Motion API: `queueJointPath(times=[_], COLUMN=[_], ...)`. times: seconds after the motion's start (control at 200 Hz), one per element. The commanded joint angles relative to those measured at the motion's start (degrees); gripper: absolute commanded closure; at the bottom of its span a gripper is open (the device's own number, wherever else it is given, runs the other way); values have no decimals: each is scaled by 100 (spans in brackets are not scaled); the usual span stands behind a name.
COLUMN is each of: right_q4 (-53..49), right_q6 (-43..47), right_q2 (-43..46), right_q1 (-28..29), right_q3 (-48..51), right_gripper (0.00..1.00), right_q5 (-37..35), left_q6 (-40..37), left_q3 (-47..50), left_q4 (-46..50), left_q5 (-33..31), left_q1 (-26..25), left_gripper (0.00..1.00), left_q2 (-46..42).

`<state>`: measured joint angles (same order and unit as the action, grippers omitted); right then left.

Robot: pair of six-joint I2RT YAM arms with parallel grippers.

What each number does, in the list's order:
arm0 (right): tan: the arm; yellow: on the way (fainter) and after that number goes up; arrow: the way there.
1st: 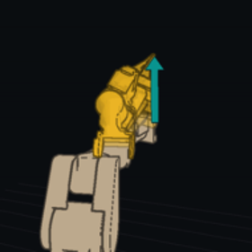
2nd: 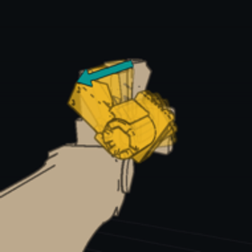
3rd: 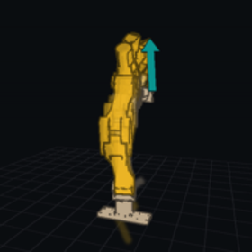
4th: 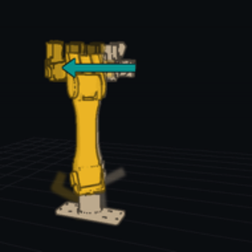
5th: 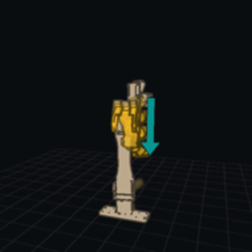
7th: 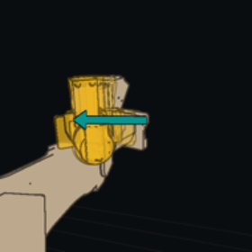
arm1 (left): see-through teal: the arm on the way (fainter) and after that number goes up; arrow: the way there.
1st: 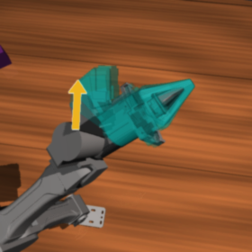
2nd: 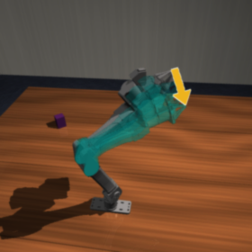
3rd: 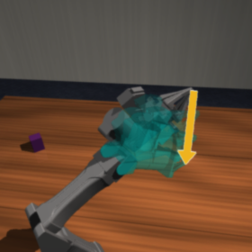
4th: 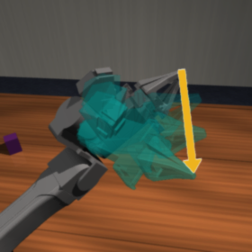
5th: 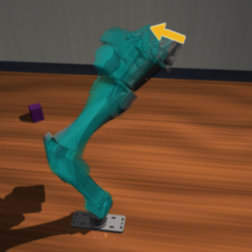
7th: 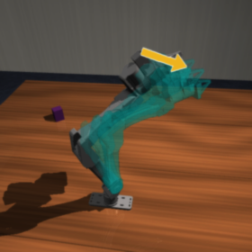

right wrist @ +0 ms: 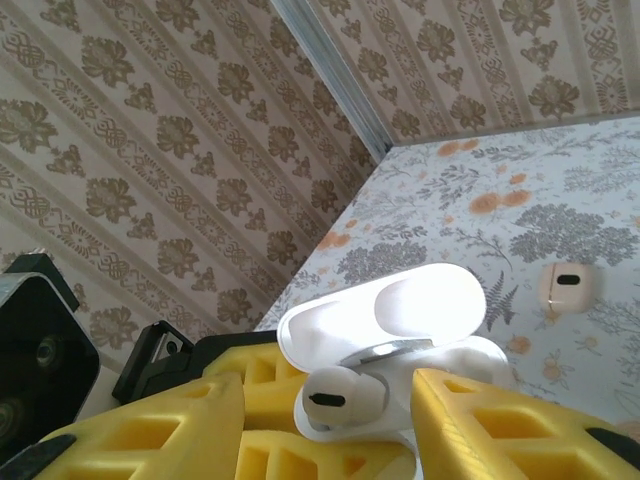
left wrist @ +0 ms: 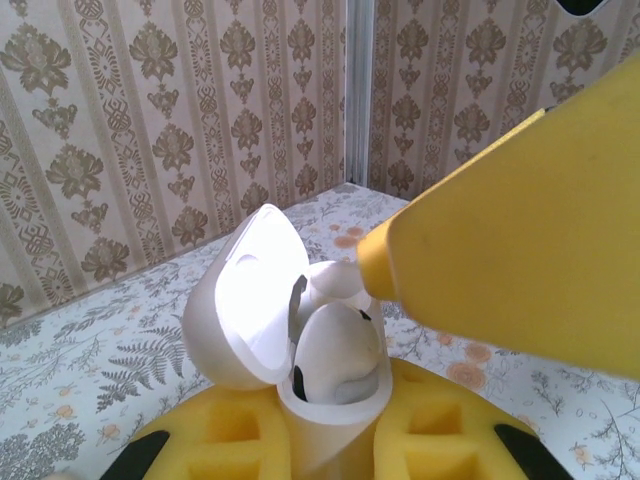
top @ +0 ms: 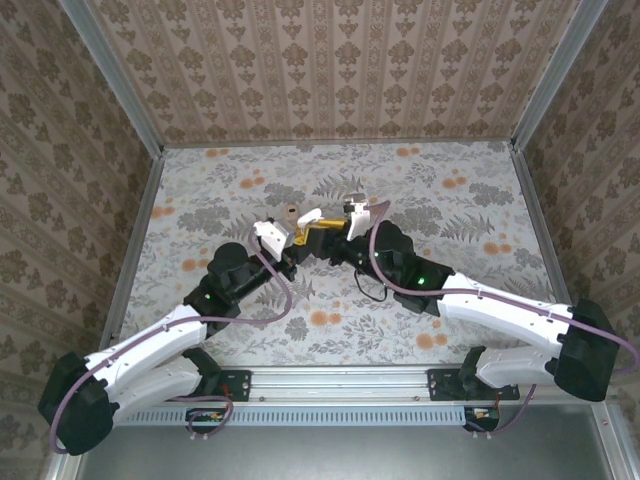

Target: Insert wireless bluetooth earbuds into charging case

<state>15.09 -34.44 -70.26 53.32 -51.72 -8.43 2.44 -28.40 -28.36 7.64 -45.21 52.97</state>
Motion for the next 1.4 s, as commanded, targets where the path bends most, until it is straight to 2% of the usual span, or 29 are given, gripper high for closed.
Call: queueJointPath(times=[0.0,0.145,0.285,0.48,0.575,0.735,0.86,1.01,1.205,1.395], right_q4=[-744,-1559,-2690,-4353,-4951,-5116,-5266,-5717,-5338,-5317], right_q6=[-25,107,228,503,816,1373,1583,1040,397,211], right_q2=[315,565,572,-50,-532,-1406,-2306,-3288,-3532,-3955], right_q1=[-66,-280,-709,-1586,-1849,-2080,-2342,-2683,-2702,-2661], right_q3=[-348,-711,-1236,-1827,-2015,-2188,-2582,-3135,-2769,-2662], right_gripper=[50,49,47,46,46,46,46,50,48,45], right_q5=[-2,235,700,1190,1199,1026,1370,1886,2033,2073], left_q6=[143,220,444,600,552,538,593,585,541,439], left_q3=[-56,24,157,217,237,375,458,458,525,469], left_q4=[-372,-294,-245,133,452,758,830,991,1047,1091], left_q5=[131,291,720,1354,1472,1478,1460,1453,1363,1415], left_q1=[-41,52,354,760,851,891,904,911,926,937], left_gripper=[100,100,100,100,100,100,100,100,100,100], left_q2=[-107,-154,-239,-366,-462,-591,-586,-594,-638,-531])
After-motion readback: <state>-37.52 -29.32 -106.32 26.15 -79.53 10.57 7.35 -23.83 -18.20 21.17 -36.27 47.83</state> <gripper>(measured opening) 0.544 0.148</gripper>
